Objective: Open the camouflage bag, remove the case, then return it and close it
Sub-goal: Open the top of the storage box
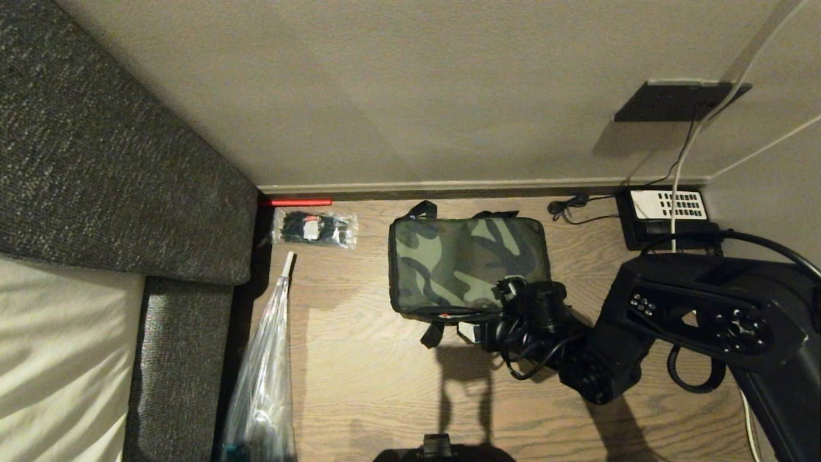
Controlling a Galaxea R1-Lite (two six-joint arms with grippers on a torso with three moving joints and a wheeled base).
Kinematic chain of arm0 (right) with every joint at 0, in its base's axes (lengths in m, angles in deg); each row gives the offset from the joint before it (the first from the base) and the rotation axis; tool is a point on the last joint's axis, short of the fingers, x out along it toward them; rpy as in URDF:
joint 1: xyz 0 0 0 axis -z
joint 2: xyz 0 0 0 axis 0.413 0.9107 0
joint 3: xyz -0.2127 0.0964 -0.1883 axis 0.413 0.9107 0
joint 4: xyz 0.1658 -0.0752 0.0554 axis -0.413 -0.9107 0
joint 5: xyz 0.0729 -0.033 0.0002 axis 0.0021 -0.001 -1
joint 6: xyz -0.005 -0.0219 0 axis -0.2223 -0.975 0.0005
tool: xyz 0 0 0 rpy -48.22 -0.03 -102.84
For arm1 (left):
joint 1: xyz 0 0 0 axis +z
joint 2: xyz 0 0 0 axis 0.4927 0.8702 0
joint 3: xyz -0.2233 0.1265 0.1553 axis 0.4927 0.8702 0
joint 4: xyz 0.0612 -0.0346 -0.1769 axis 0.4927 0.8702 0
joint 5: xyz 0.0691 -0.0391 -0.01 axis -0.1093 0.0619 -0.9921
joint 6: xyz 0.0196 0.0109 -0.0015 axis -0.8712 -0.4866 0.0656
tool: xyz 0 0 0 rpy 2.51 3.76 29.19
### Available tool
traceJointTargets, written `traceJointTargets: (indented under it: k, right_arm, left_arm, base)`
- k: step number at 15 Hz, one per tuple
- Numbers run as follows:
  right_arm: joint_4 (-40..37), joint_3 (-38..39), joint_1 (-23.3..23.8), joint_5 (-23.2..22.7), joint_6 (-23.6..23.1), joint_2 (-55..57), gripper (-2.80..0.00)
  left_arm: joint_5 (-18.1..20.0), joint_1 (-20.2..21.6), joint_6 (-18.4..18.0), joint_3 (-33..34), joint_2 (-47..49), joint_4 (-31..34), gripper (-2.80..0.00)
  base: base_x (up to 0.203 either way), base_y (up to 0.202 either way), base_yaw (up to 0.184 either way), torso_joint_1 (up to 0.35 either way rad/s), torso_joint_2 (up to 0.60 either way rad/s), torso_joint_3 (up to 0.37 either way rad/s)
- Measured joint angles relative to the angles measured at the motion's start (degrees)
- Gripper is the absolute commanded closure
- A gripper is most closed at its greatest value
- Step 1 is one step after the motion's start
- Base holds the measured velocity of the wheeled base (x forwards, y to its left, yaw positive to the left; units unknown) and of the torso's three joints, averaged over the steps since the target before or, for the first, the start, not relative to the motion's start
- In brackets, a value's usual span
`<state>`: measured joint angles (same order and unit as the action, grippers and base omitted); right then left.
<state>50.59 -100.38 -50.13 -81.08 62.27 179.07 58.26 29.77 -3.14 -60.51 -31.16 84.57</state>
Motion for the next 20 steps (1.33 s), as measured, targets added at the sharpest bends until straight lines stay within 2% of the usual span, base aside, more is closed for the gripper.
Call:
traceJointTargets:
  k: [1, 2, 8, 13, 20]
  right_arm:
    - [0.1, -0.1, 0.0, 0.0, 0.0, 0.3, -2.8]
    - [0.1, 0.0, 0.0, 0.1, 0.0, 0.5, 0.0]
    - [2.1, 0.2, 0.2, 2.0, -1.9, 1.8, 0.0]
    - [9.8, 0.2, 0.3, 2.1, -5.5, 3.7, 0.0]
    - [9.7, 2.7, 0.8, 1.5, -9.0, 3.6, 0.0]
  left_arm:
    - [0.0, 0.0, 0.0, 0.0, 0.0, 0.0, 0.0]
    - [0.0, 0.0, 0.0, 0.0, 0.0, 0.0, 0.0]
    - [0.0, 0.0, 0.0, 0.0, 0.0, 0.0, 0.0]
    - [0.0, 0.0, 0.0, 0.0, 0.0, 0.0, 0.0]
    - [0.0, 0.0, 0.0, 0.0, 0.0, 0.0, 0.0]
  base:
    - [0.0, 0.0, 0.0, 0.0, 0.0, 0.0]
    - [0.0, 0.0, 0.0, 0.0, 0.0, 0.0]
    - [0.0, 0.0, 0.0, 0.0, 0.0, 0.0]
    - [0.0, 0.0, 0.0, 0.0, 0.0, 0.0]
    - [0.0, 0.0, 0.0, 0.0, 0.0, 0.0]
